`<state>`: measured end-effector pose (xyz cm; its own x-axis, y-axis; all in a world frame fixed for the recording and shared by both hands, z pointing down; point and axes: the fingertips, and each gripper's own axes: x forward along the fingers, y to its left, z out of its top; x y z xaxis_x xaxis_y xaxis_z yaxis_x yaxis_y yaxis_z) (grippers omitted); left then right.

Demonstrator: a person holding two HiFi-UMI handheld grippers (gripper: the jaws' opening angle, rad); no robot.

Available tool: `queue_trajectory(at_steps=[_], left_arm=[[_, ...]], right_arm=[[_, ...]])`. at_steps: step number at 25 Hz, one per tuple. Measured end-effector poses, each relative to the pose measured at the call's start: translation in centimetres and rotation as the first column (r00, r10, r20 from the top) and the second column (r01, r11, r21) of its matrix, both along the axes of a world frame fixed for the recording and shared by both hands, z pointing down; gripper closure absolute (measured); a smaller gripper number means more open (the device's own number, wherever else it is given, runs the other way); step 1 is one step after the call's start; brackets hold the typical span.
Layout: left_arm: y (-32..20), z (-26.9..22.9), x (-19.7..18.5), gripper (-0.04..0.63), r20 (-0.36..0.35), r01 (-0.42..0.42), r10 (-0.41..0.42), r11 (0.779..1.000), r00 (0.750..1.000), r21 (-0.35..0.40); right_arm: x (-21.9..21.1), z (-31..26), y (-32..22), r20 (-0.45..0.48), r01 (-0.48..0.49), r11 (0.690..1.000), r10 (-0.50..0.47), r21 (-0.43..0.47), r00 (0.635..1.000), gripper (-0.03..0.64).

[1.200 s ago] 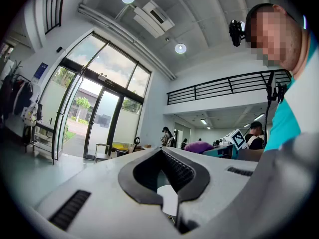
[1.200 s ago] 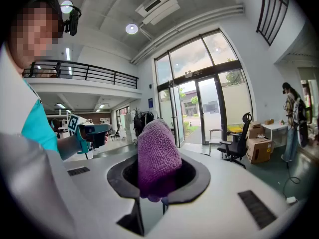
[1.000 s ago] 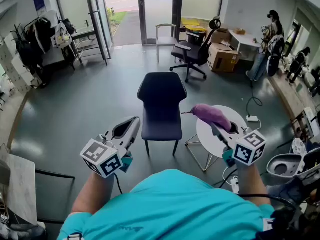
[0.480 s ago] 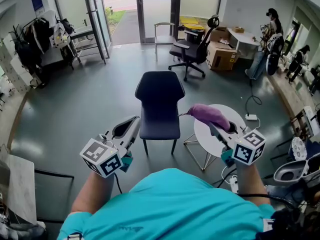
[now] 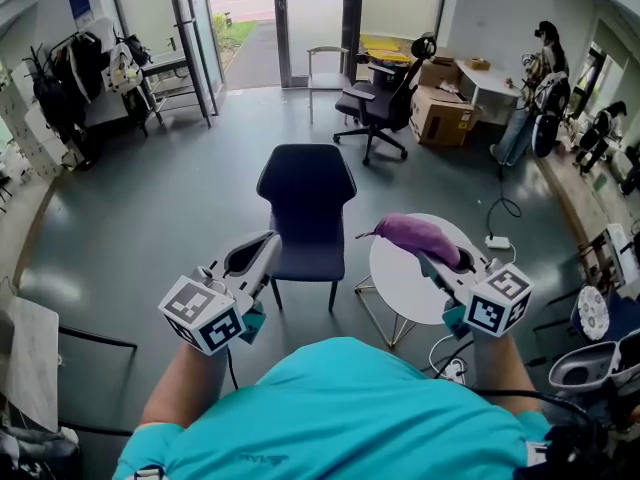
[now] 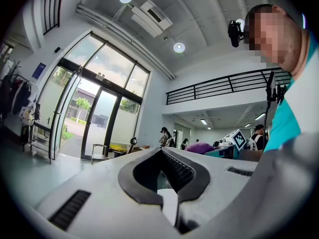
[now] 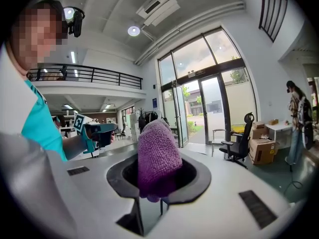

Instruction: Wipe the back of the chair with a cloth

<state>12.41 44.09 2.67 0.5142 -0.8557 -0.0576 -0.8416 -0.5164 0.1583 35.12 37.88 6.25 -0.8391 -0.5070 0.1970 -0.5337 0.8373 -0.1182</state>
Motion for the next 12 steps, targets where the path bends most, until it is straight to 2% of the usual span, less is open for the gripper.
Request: queue_trajectory(at_steps=[6, 12], left_arm=[[-1.1, 1.1, 3.9, 0.604, 0.009, 0.019, -0.018, 1.000, 1.000, -0.021], [-1.7, 1.6, 2.6, 0.604, 0.014, 0.036, -0.036, 0.999, 0.999, -0.035]], right_arm=[[2.5, 0.8, -1.6, -0.007, 0.059, 0.998, -0.059, -0.007, 0.998, 0.529], [1.0, 1.9, -3.1, 0.009, 0.079, 0.997, -0.078, -0.028, 0.997, 0.529]])
